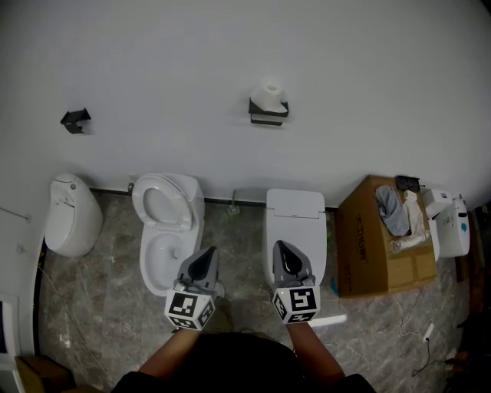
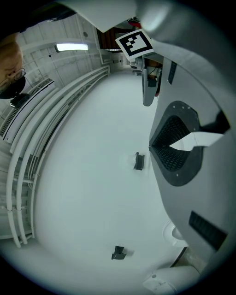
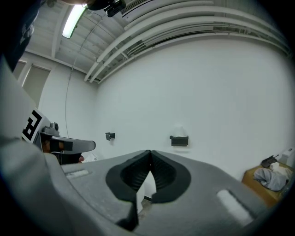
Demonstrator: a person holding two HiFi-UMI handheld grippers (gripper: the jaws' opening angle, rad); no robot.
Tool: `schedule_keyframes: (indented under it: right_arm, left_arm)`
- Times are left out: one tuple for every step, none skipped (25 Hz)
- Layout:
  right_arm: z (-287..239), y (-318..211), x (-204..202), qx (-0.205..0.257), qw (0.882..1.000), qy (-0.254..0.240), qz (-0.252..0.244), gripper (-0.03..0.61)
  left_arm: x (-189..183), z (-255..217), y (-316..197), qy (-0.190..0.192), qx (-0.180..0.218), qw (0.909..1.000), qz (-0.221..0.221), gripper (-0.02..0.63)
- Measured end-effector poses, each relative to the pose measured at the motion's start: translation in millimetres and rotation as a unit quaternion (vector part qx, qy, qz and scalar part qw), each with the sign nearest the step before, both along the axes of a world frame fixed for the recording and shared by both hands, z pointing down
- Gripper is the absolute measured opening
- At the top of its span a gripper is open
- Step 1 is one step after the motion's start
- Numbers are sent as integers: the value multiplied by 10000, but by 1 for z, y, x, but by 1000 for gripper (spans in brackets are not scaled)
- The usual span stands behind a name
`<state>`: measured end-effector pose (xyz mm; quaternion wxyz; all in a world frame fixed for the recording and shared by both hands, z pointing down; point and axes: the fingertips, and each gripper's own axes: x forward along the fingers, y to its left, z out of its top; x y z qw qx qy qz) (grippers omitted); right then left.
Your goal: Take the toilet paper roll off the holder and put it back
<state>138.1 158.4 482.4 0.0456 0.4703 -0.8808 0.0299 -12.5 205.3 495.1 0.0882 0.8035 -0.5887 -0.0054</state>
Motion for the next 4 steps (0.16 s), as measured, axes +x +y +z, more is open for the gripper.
schedule_keyframes:
  right_arm:
    - [1,-3,-1,-14,10000,-3,-5,-3]
    - [2,-7,-3,-28,10000,-8,-11,-3]
    - [4,-11,-5,-41,10000,-14,-17,-3]
    - [5,-14,-7,-54,10000,-20,-24,-3]
  left_arm:
    - [0,0,-3,-3,1,10000,12,15]
    - [1,1,-7,-7,-1,10000,25,15]
    - [1,1,-11,-10,-5,10000,38,16]
    - [0,2,-15,-13,-10,10000,51,17]
